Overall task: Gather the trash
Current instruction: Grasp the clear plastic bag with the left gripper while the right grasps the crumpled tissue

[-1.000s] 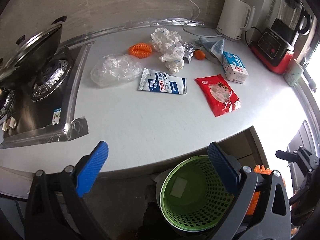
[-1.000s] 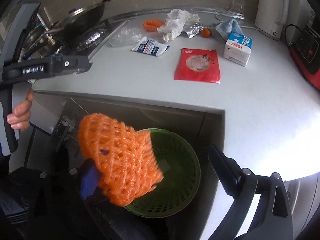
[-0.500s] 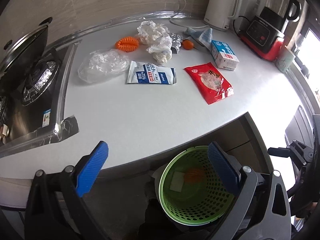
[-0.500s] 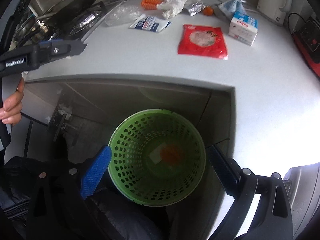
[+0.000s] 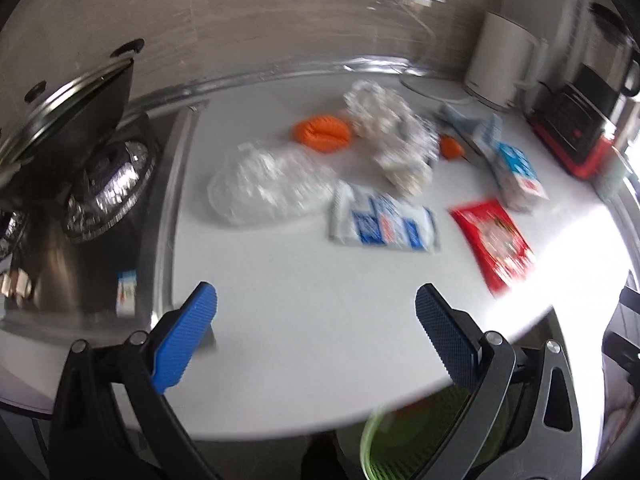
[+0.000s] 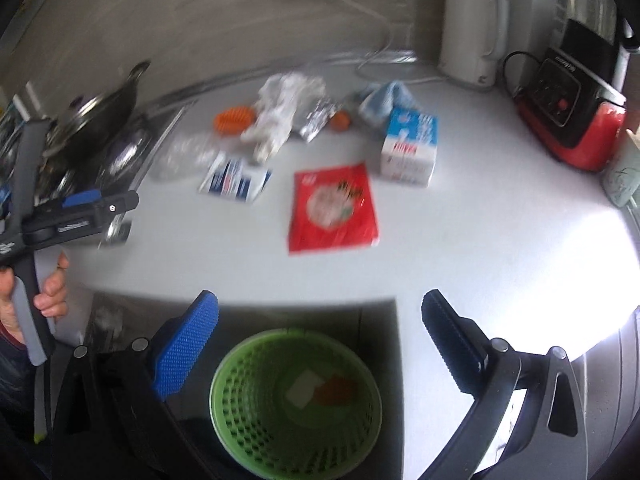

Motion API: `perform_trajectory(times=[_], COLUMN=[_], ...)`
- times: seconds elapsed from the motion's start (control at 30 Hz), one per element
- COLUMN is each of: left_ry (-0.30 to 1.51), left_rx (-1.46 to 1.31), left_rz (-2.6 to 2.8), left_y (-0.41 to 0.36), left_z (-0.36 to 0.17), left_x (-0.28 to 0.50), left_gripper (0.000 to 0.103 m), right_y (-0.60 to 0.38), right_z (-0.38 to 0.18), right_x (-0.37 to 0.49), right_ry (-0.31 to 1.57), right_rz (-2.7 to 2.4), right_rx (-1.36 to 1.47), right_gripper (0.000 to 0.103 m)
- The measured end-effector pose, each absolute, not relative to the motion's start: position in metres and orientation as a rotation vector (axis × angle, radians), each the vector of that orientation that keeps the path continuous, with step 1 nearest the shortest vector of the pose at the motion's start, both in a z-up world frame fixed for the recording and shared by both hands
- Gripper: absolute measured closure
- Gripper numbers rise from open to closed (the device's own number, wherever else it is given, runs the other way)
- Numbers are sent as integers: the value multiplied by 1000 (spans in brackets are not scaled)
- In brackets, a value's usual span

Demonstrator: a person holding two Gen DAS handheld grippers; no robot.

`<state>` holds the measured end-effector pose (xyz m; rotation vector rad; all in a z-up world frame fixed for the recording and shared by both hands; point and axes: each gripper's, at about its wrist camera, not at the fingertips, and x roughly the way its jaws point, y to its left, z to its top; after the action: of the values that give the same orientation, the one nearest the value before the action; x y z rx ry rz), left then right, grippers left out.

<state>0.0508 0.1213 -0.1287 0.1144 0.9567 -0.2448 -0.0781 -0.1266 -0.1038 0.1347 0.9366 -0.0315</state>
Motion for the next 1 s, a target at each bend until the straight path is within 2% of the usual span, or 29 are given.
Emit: perform_trajectory(times=[0.4, 0.7, 0.73, 0.8, 0.83, 0.9, 0.97, 1.0], left_ry=[1001, 1061, 1062, 1075, 1081, 1069, 1072, 1065], left_rx=[53, 70, 69, 61, 55, 54, 56, 53], left_rz=[-130, -117, -117, -127, -133, -147, -175, -188], left_y=[114, 113, 113, 116, 117, 120, 123, 126], left_z=[-173, -210, -212, -216, -217, -214, -212, -210], left_x=[181, 217, 219, 223, 224, 224, 223, 222], left_gripper=[8, 9, 12, 35, 39, 68, 78, 80], right_y=[-109, -79, -76, -71, -69, -65, -64, -64], right_z=[-104, -136, -141, -148, -151, -157, -161, -164], right_x=[28, 123, 131, 142, 146, 151, 152, 153], right_ry=[845, 857, 862, 876, 882, 887, 888, 888], right_rz=[-97, -86, -87, -95, -96, -99, -115, -124], right_rx=[155, 138, 135, 132, 133, 128, 117, 118], right_gripper=[2, 2, 2, 2, 2, 2, 2, 2])
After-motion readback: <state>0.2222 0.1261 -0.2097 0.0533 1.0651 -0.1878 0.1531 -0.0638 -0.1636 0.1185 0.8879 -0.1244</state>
